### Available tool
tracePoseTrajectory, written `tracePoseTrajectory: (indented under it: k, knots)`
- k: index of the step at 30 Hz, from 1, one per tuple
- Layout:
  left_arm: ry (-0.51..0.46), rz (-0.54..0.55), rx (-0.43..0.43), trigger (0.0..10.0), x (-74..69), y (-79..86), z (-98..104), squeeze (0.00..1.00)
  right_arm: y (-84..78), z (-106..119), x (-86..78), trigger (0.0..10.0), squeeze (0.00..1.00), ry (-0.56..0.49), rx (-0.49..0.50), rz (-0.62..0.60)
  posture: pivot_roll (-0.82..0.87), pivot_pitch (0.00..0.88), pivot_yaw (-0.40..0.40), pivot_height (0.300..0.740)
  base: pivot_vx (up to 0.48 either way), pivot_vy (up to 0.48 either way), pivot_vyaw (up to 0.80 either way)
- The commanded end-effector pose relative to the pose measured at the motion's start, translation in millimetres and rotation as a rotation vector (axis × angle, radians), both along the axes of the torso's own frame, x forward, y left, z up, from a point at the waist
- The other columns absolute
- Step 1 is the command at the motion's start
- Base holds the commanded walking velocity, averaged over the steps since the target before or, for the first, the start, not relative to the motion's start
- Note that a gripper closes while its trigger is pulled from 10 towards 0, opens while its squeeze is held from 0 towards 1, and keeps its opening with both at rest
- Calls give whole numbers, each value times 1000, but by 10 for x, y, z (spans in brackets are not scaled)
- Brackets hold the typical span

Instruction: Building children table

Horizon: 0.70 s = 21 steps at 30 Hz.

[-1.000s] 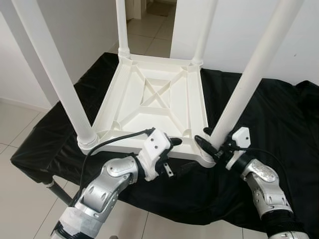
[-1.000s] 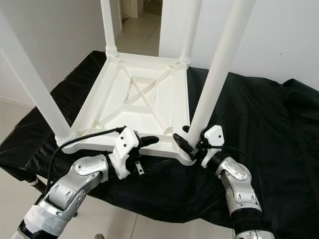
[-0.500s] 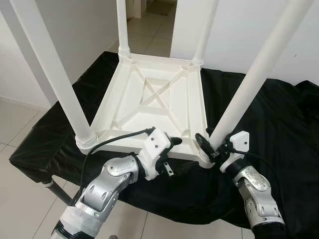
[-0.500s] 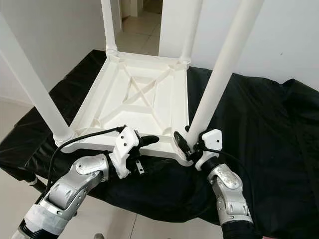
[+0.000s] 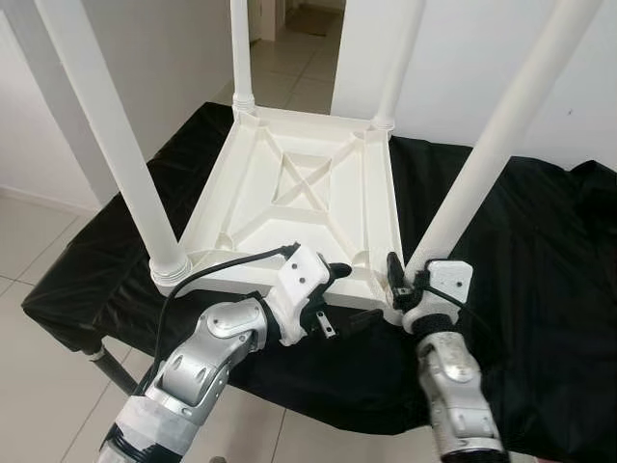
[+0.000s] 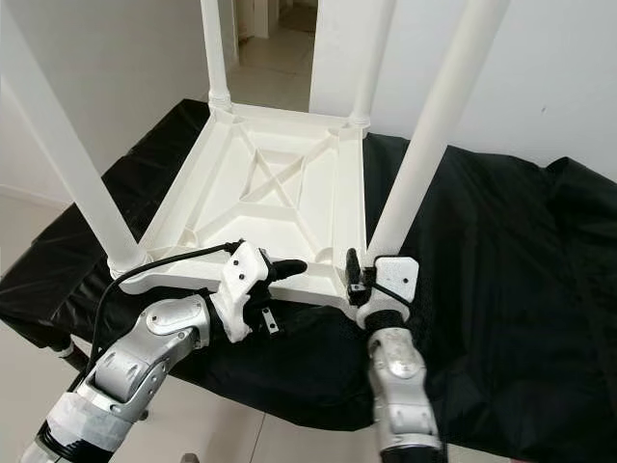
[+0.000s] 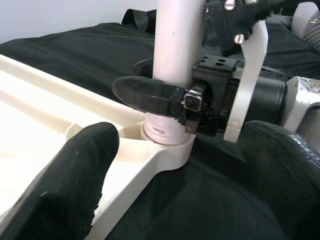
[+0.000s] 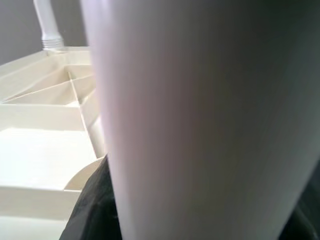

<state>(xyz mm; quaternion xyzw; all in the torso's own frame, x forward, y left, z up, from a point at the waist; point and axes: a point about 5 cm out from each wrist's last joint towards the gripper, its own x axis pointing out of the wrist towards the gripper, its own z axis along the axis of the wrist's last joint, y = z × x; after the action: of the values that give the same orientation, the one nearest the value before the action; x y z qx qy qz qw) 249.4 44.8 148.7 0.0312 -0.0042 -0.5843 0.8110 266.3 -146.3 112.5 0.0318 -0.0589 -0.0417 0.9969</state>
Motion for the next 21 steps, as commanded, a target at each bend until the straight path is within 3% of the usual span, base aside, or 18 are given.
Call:
tracePoseTrajectory:
  k: [1, 11, 12, 21]
  knots:
    - [8, 13, 3, 10000, -6, 23, -21, 0, -62, -152, -50, 10000, 0, 85, 21, -55, -45, 0, -58, 740, 0, 0, 0]
    - [0, 42, 4, 10000, 42, 61, -12, 0, -56, -83, -33, 10000, 0, 63, 1, -43, -44, 0, -67, 740, 0, 0, 0]
    - [-2, 47, 4, 10000, 51, 67, -9, 0, -58, -64, -29, 10000, 1000, 55, 0, -45, -44, 0, -67, 740, 0, 0, 0]
    - [-10, 46, 11, 10000, 56, 103, 8, 0, -118, 67, -55, 10000, 1000, -28, 27, 77, -46, 0, -69, 740, 0, 0, 0]
